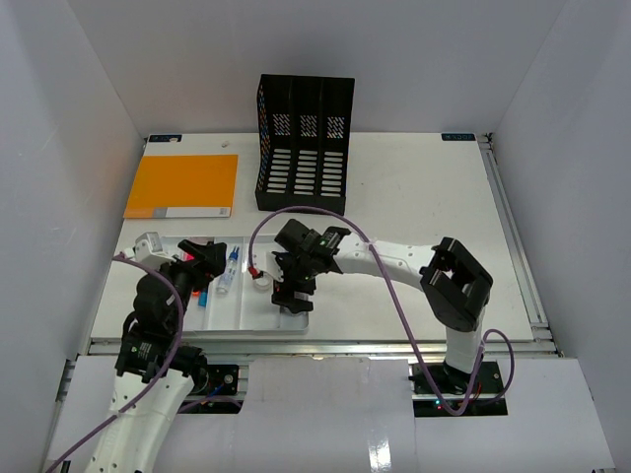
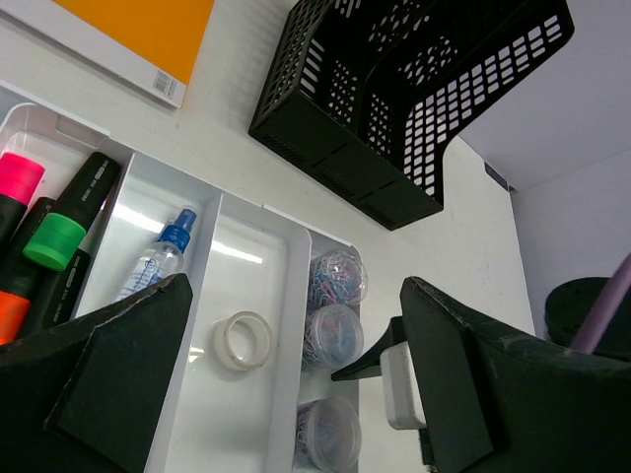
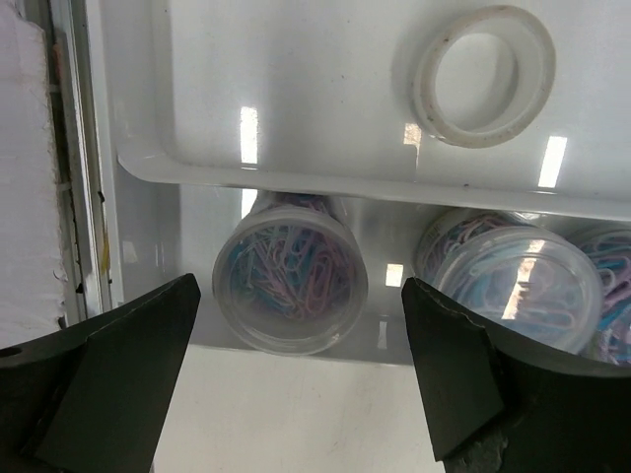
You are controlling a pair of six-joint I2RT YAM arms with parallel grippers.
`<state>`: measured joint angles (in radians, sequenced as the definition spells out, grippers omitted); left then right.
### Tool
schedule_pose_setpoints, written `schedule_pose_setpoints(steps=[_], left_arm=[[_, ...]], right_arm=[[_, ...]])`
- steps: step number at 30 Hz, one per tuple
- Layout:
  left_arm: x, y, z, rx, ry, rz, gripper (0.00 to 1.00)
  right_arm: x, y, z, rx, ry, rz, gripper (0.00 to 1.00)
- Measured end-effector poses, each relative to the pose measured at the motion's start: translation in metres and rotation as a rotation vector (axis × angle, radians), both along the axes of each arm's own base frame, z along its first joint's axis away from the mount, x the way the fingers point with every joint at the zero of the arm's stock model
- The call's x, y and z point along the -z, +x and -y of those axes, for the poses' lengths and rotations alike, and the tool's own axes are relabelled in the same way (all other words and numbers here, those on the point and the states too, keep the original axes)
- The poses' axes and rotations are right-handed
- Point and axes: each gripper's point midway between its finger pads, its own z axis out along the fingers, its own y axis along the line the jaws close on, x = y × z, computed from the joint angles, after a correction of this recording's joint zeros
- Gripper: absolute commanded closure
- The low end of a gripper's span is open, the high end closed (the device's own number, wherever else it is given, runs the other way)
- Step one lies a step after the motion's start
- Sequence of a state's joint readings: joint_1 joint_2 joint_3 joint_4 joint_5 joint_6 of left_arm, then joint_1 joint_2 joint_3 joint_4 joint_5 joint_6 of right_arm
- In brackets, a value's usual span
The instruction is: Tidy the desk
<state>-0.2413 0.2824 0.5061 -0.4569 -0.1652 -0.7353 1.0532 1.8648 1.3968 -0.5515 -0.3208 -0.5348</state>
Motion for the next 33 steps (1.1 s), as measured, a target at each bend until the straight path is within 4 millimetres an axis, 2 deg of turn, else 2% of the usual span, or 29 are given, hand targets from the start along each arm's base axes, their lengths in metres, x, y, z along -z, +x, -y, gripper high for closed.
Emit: schedule_pose_setpoints(steps=[3, 6, 9, 13, 15, 17, 21, 24, 29, 33], left_arm=[[0.004, 0.007, 0.002, -0.006, -0.006, -0.024, 0.02], [0.011, 0.021, 0.005, -0.008, -0.004, -0.069, 0.02], [0.018, 0.041, 0.010, -0.013, 0.005, -0.135, 0.02], [0.017, 0.078, 0.013, -0.017, -0.018, -0.193, 0.04], [0.013, 0.101, 0.002, -0.043, -0.073, -0.217, 0.08], [0.009, 0.127, -0.022, -0.106, -0.141, -0.244, 0.23], [0.012, 0.171, -0.079, -0.270, -0.284, -0.309, 0.24], [0.025, 0.180, -0.112, -0.355, -0.373, -0.344, 0.22], [0.050, 0.182, -0.158, -0.460, -0.452, -0.392, 0.17], [0.067, 0.187, -0.183, -0.492, -0.476, -0.424, 0.17]], right_arm=[[-0.024, 0.018, 0.009, 0.037, 0.055, 0.010, 0.10], [-0.065, 0.048, 0.030, 0.092, 0.156, 0.043, 0.10], [-0.106, 0.081, 0.065, 0.179, 0.263, 0.113, 0.10], [-0.138, 0.105, 0.112, 0.294, 0.359, 0.215, 0.10], [-0.136, 0.106, 0.131, 0.325, 0.388, 0.214, 0.10], [-0.127, 0.104, 0.148, 0.344, 0.418, 0.169, 0.10], [-0.100, 0.103, 0.184, 0.406, 0.450, 0.065, 0.10], [-0.100, 0.093, 0.190, 0.389, 0.493, 0.033, 0.10], [-0.122, 0.081, 0.185, 0.314, 0.573, 0.070, 0.10], [-0.127, 0.078, 0.183, 0.282, 0.598, 0.087, 0.10]])
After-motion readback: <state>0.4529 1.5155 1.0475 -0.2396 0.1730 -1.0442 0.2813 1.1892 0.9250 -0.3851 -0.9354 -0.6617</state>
